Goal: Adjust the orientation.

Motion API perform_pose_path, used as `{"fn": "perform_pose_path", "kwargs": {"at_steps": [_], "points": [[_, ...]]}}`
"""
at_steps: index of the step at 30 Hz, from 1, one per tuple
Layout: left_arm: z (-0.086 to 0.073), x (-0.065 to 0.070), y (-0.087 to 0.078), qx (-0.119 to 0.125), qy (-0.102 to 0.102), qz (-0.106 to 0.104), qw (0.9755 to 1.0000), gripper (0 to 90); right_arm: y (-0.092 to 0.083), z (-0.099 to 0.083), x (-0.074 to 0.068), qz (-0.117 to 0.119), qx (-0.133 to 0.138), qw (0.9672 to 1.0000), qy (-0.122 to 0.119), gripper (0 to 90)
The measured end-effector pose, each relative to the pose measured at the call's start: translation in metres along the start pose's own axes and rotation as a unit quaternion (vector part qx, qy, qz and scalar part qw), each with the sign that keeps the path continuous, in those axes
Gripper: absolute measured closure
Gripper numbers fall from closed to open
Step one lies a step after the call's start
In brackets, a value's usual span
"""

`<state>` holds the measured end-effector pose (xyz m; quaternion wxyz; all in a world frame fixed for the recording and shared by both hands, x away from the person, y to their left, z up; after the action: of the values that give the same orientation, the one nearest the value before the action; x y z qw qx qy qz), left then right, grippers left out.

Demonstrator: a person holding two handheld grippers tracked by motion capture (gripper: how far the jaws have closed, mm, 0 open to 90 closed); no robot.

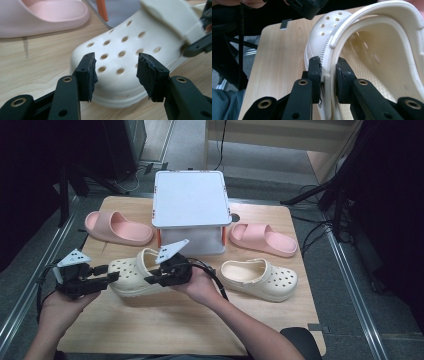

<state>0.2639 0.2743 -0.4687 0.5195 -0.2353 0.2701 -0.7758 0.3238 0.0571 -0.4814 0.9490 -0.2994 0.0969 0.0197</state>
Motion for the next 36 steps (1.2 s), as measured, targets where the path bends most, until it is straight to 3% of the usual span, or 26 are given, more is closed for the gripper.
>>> {"fn": "perform_pose_path", "kwargs": {"at_steps": [1, 5, 12, 15, 24, 27, 32, 34, 35, 36], "points": [[0.002, 0.004, 0.004, -0.002, 0.004, -0.006, 1.0, 49.4, -0.013, -0.008, 0.0, -0.014, 0.001, 0.9999, 0.008, 77.7], [0.006, 0.011, 0.013, -0.006, 0.016, -0.017, 0.9997, 50.4, -0.029, -0.021, -0.001, -0.033, 0.002, 0.9992, 0.021, 77.7], [0.011, 0.024, 0.027, -0.008, 0.035, -0.039, 0.9986, 52.0, -0.046, -0.048, -0.005, -0.07, -0.001, 0.9965, 0.047, 77.6], [0.012, 0.031, 0.038, -0.02, 0.048, -0.053, 0.9972, 52.3, -0.047, -0.059, -0.006, -0.079, -0.003, 0.9948, 0.064, 77.6], [0.01, 0.033, 0.052, -0.034, 0.051, -0.069, 0.9957, 54.2, -0.033, -0.072, -0.017, -0.075, -0.003, 0.9938, 0.083, 77.1], [0.01, 0.035, 0.057, -0.041, 0.056, -0.071, 0.9951, 54.2, -0.026, -0.077, -0.019, -0.065, -0.011, 0.9925, 0.103, 76.7], [0.008, 0.039, 0.06, -0.041, 0.067, -0.078, 0.9939, 58.6, -0.025, -0.077, -0.021, -0.07, -0.005, 0.9927, 0.098, 75.8], [0.008, 0.041, 0.06, -0.043, 0.067, -0.085, 0.9932, 63.9, -0.027, -0.079, -0.02, -0.071, 0.0, 0.9926, 0.098, 73.4], [0.007, 0.043, 0.059, -0.039, 0.065, -0.09, 0.993, 65.5, -0.03, -0.079, -0.019, -0.073, -0.003, 0.9927, 0.097, 65.9], [0.007, 0.043, 0.058, -0.039, 0.065, -0.092, 0.9928, 66.8, -0.032, -0.08, -0.019, -0.073, -0.005, 0.9927, 0.096, 64.0]]}}
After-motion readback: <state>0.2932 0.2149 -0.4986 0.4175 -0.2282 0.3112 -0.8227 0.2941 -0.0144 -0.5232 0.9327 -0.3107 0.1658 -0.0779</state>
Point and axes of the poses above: each handheld gripper's, and its own axes: y roughly forward along the jaws, z roughly out of its top, x roughly to its right, the point moved 4 cm from there along y, roughly forward along the jaws, and after that the axes turned 6 degrees about z, right-handed, at the moved point
